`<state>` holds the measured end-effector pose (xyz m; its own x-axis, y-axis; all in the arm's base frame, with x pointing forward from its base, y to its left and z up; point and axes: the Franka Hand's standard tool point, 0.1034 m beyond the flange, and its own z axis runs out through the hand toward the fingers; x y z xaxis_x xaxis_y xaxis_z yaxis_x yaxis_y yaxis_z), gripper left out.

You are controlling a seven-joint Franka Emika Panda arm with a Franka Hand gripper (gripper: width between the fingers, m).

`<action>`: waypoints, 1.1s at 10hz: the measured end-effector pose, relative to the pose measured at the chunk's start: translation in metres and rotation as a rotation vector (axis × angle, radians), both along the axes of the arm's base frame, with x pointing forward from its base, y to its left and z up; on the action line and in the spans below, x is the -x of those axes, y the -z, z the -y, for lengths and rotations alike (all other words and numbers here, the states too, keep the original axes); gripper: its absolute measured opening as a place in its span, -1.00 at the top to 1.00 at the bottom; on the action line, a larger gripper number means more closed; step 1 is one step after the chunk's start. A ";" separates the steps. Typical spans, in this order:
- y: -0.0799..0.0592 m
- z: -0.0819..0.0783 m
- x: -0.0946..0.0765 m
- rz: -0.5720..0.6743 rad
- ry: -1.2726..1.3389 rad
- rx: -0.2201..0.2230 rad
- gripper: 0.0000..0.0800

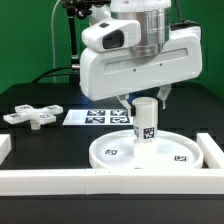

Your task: Assemble round table

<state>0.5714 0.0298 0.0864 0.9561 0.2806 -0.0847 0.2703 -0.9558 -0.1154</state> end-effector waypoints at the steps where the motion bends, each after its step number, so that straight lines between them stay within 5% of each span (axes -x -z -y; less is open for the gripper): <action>1: 0.000 -0.001 0.000 -0.009 0.100 0.001 -0.02; 8: 0.001 -0.006 0.004 -0.029 0.978 0.061 -0.02; 11: 0.001 -0.008 0.005 -0.053 1.162 0.068 -0.02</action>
Offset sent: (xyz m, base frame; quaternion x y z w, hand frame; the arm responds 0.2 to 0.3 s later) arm -0.0139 0.0052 -0.0097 0.0259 0.0115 0.3234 0.9459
